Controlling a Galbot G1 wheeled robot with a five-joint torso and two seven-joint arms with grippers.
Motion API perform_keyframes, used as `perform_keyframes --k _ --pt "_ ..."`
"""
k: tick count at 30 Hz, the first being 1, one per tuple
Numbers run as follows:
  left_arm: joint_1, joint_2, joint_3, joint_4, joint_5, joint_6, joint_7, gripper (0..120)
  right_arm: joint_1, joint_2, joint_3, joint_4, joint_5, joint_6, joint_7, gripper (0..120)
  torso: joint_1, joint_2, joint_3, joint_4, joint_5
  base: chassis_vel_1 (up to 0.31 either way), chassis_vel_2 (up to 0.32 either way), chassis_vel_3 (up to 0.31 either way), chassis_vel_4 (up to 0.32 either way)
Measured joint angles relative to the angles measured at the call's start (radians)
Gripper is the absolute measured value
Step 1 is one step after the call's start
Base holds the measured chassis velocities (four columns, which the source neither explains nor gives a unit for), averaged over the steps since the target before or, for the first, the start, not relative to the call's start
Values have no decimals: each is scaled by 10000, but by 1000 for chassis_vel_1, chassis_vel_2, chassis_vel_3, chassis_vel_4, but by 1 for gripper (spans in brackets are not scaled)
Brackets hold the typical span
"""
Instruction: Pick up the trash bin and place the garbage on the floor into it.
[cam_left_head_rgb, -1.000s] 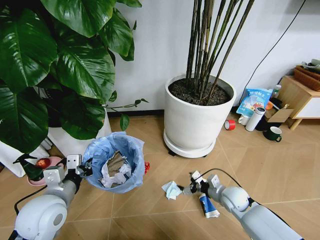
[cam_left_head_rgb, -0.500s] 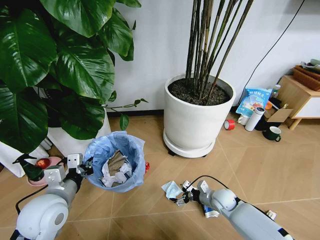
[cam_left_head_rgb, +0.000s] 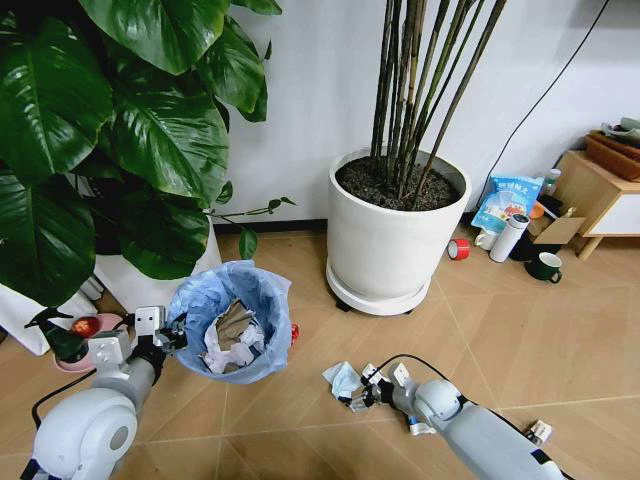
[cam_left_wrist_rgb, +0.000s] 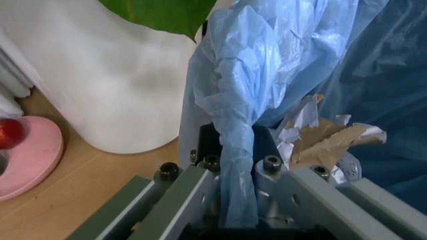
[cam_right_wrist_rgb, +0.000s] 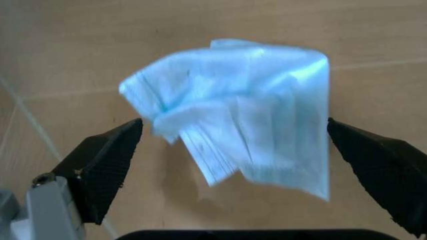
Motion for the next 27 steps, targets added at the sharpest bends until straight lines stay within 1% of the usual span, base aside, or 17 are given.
perform_keyframes --k 2,3,6,7,11,12,13,15,16,17,19,21,23,26,27 --pt "1 4 0 -21 0 -1 3 0 77 232 27 -204 0 21 69 95 0 0 0 0 -1 0 0 0 0" --pt "1 4 0 -21 0 -1 3 0 77 232 27 -204 0 21 69 95 0 0 0 0 -1 0 0 0 0" --pt "14 9 -21 -48 -1 -3 7 0 172 407 34 -501 -15 56 82 82 0 0 0 1 -4 0 0 0 0" --pt "14 9 -21 -48 -1 -3 7 0 172 407 34 -501 -15 56 82 82 0 0 0 1 -4 0 0 0 0" --pt "16 36 -70 -78 -17 -3 -5 0 202 472 52 -714 -111 167 128 64 0 1 -1 -1 -4 0 0 0 0" --pt "13 40 -81 -82 -27 -3 -10 0 205 492 77 -759 -122 181 144 61 0 1 -2 -2 -6 0 0 0 0" --pt "13 40 -81 -82 -27 -3 -10 0 205 492 77 -759 -122 181 144 61 0 1 -2 -2 -6 0 0 0 0" --pt "11 42 -97 -89 -41 -3 -27 0 215 536 130 -851 -153 250 155 51 0 1 -2 -3 -6 0 0 0 0" --pt "11 43 -99 -91 -45 -2 -27 0 216 548 151 -877 -163 267 160 48 0 1 -2 -3 -6 0 0 0 0" --pt "11 43 -99 -91 -45 -2 -27 0 216 548 151 -877 -163 267 160 48 0 1 -2 -3 -6 0 0 0 0" --pt "11 41 -100 -90 -45 -2 -30 0 207 587 201 -901 -171 282 161 36 0 1 -2 -2 -3 0 0 0 0" --pt "9 39 -100 -91 -45 0 -32 0 191 621 243 -902 -169 282 159 28 0 1 -1 0 0 0 0 0 0" --pt "8 40 -100 -90 -46 0 -33 0 186 629 252 -903 -169 282 159 26 0 1 -1 0 -1 0 0 0 0" --pt "-6 68 -101 -88 -66 3 -35 0 144 641 306 -880 -154 282 157 10 0 0 0 1 1 0 0 0 0" --pt "-6 68 -101 -88 -66 3 -35 0 144 641 306 -880 -154 282 157 10 0 0 0 1 1 0 0 0 0"
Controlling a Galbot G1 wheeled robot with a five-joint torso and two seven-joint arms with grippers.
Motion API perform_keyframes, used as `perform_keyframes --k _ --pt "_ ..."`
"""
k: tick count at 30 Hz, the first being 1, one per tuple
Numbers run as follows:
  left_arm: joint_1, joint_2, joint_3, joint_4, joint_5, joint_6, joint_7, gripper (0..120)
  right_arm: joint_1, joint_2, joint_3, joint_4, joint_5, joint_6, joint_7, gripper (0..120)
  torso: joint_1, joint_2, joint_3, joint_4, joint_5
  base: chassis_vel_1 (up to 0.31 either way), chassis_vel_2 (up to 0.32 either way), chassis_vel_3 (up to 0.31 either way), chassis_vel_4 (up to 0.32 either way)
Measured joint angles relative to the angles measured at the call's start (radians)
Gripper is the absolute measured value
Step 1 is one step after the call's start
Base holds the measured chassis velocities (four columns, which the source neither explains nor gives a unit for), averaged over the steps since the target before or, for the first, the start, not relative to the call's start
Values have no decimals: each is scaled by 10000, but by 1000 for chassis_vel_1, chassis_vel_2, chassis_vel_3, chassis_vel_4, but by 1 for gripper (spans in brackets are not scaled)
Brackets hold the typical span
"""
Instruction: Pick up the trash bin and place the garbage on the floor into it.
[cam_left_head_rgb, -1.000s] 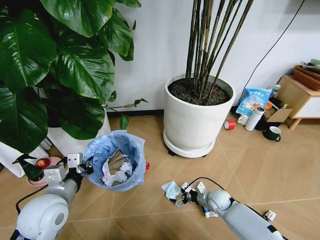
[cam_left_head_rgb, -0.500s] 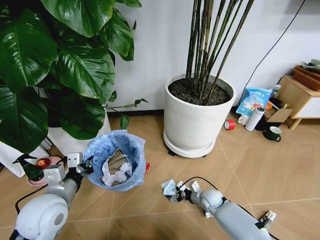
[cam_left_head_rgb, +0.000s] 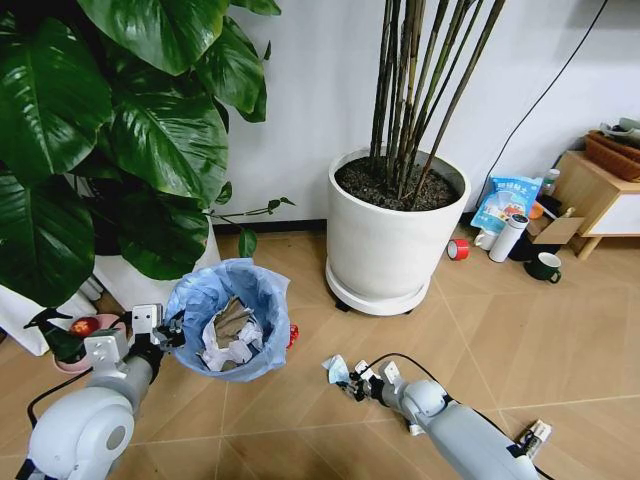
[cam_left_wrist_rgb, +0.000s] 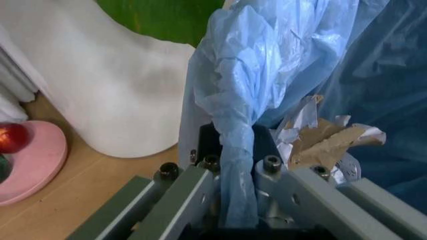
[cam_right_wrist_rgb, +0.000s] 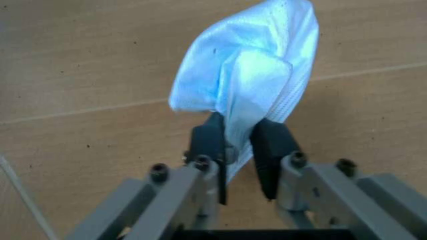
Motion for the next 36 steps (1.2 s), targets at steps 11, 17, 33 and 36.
perform_keyframes --k 11,17,33,36 --pt "-3 51 -11 57 -16 10 13 0 -217 -309 440 951 562 9 384 0 0 0 0 0 -2 0 0 0 0" --pt "-141 191 84 321 -106 73 8 0 -195 -988 1051 2700 1142 -44 668 0 0 0 0 0 -2 0 0 0 0" --pt "-1223 677 967 1652 -805 339 -25 0 1845 -2306 1206 7534 3321 -1224 848 0 1 0 0 0 -6 0 0 0 0" --pt "-1505 776 1131 1851 -971 390 -17 0 2415 -2191 501 7801 3723 -1399 991 0 1 -1 0 0 -1 0 0 0 0"
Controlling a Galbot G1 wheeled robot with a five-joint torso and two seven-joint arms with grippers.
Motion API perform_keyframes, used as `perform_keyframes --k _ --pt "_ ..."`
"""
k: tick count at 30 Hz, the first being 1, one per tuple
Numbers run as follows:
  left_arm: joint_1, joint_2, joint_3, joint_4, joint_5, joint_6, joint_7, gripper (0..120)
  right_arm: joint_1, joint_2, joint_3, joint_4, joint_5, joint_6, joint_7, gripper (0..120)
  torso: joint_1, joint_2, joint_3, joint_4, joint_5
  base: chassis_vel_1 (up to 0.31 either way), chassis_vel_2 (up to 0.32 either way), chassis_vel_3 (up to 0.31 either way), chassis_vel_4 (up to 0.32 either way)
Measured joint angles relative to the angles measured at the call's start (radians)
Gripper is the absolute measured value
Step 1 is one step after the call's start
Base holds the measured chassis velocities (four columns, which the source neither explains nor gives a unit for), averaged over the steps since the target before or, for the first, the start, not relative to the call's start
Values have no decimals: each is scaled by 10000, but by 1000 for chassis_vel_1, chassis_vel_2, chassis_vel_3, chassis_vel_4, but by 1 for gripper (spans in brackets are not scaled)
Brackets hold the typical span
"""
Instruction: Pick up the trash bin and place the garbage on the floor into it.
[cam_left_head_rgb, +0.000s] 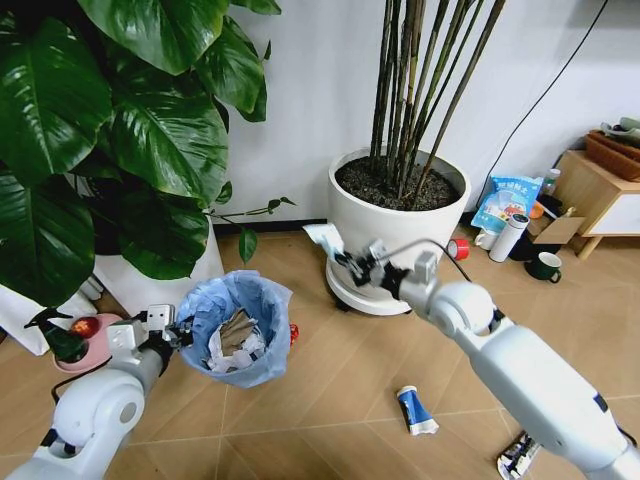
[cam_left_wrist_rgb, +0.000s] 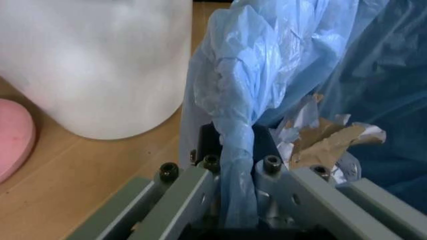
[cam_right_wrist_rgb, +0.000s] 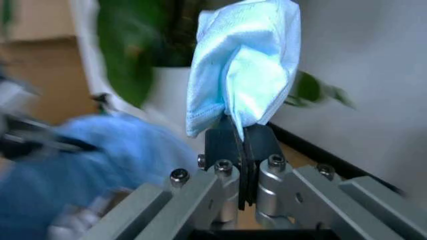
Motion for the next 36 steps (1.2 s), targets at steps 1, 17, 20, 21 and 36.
perform_keyframes --k 1,17,20,21,36 --pt "-113 35 56 80 -68 17 1 0 227 55 -353 79 157 -86 48 0 0 0 0 0 -5 0 0 0 0" --pt "-1362 441 385 638 -1080 373 -202 0 1301 1098 -2676 -169 620 -1045 374 13 0 0 0 -2 -3 0 0 0 0" --pt "-1362 447 385 638 -1081 373 -202 0 1340 1156 -2739 -204 615 -1073 397 18 0 0 0 -1 -3 0 0 0 0" --pt "-1362 450 384 638 -1081 373 -202 0 1365 1183 -2781 -228 608 -1081 407 21 0 0 0 -1 -3 0 0 0 0" --pt "-1283 469 258 488 -1062 344 -189 0 1517 1594 -3120 -761 430 -842 651 84 0 0 -1 -1 -2 0 0 0 0"
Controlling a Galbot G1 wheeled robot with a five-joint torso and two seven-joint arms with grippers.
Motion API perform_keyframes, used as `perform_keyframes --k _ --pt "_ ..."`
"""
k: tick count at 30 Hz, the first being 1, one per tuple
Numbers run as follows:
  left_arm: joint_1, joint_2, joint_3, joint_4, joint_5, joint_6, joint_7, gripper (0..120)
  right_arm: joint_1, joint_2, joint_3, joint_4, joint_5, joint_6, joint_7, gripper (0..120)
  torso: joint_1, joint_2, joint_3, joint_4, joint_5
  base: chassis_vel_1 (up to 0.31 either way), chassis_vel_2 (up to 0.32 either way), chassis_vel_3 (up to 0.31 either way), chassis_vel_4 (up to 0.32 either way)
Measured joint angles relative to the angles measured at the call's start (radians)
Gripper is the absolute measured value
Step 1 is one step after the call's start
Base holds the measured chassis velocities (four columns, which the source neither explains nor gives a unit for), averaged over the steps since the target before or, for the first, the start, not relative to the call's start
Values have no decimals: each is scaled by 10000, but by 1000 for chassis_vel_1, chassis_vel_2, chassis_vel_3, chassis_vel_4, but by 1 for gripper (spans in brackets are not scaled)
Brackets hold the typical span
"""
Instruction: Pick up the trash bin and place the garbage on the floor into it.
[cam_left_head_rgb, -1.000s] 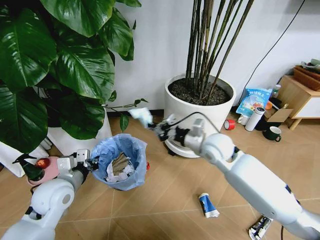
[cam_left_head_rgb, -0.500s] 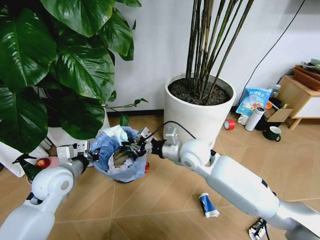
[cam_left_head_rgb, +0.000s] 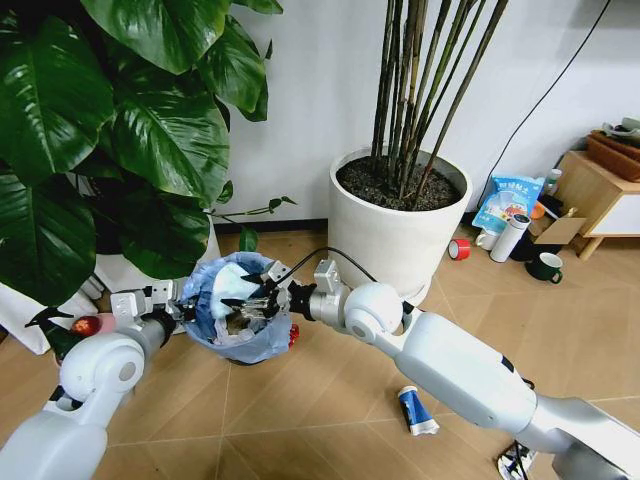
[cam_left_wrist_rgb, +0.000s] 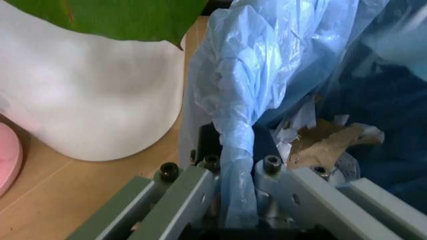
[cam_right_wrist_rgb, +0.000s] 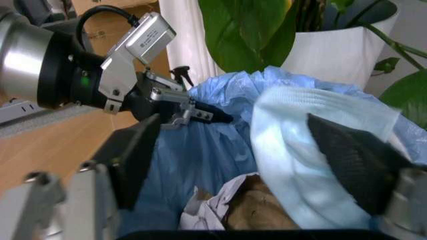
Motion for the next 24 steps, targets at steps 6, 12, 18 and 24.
perform_keyframes --k 6,12,18,24 --pt "-3 -23 -23 -17 17 -14 2 0 8 -10 0 -32 0 96 58 99 0 0 0 0 0 0 0 0 0" --pt "61 -63 -53 -91 29 -19 2 0 47 36 -107 -99 84 136 105 100 0 0 0 0 0 0 0 0 0" --pt "157 -51 -140 -147 32 -24 2 0 27 -72 -240 -253 62 291 107 100 -1 0 0 0 1 0 0 0 0" --pt "224 -21 -235 -157 39 -37 9 0 -134 -510 -151 142 93 306 101 100 -1 0 -1 -1 1 0 0 0 0"
